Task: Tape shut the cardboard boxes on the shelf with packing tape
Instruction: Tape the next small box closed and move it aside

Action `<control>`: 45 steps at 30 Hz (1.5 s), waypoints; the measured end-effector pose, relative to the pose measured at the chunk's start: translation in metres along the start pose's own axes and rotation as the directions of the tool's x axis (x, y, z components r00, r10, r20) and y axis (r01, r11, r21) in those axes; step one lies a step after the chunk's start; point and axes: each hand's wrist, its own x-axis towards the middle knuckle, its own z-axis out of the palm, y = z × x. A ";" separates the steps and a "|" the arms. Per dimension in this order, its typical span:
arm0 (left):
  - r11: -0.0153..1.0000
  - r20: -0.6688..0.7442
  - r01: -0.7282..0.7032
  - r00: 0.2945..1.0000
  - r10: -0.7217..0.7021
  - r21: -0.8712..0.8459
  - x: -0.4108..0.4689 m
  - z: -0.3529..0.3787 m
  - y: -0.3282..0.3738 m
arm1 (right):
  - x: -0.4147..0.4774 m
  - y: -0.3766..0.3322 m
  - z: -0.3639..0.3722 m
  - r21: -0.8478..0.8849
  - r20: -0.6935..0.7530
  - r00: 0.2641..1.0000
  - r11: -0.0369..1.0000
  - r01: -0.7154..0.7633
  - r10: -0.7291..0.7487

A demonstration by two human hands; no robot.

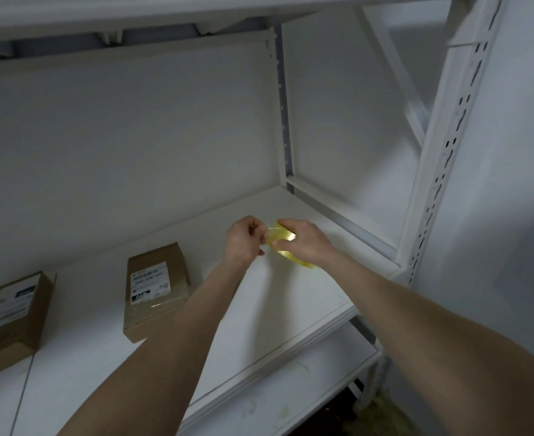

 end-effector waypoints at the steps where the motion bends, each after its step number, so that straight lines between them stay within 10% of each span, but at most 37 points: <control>1: 1.000 -0.002 0.015 1.000 -0.015 -0.008 0.001 0.001 -0.003 | 0.000 0.000 0.002 -0.040 -0.010 1.000 0.999 0.013 -0.013; 5: 0.981 0.010 0.183 0.983 -0.182 -0.068 0.005 -0.010 -0.012 | 0.000 0.008 0.012 -0.306 -0.030 0.999 0.952 0.013 -0.023; 12: 0.921 -0.027 0.141 0.990 -0.141 0.364 -0.002 -0.070 -0.045 | -0.002 0.017 0.048 -0.641 0.036 0.998 0.765 0.065 -0.055; 19: 0.794 -0.242 0.139 0.970 0.011 0.592 -0.014 -0.133 -0.072 | 0.002 -0.038 0.067 -0.583 0.068 0.987 0.797 0.157 -0.145; 22: 0.785 -0.237 0.113 0.970 0.045 0.609 -0.022 -0.150 -0.081 | -0.006 -0.073 0.105 -0.474 0.300 0.950 0.852 0.224 -0.083; 29: 0.770 -0.240 0.161 0.971 -0.011 0.617 -0.043 -0.183 -0.115 | 0.003 -0.075 0.122 -0.711 0.253 0.962 0.695 0.110 0.106; 35: 0.721 -0.129 0.101 0.991 -0.017 0.686 -0.056 -0.175 -0.145 | -0.015 -0.117 0.161 -0.394 0.147 0.944 0.857 0.331 -0.297; 45: 0.891 -0.188 0.323 0.943 -0.275 0.319 -0.056 -0.161 -0.154 | -0.026 -0.125 0.201 0.036 0.299 0.945 0.988 -0.147 0.130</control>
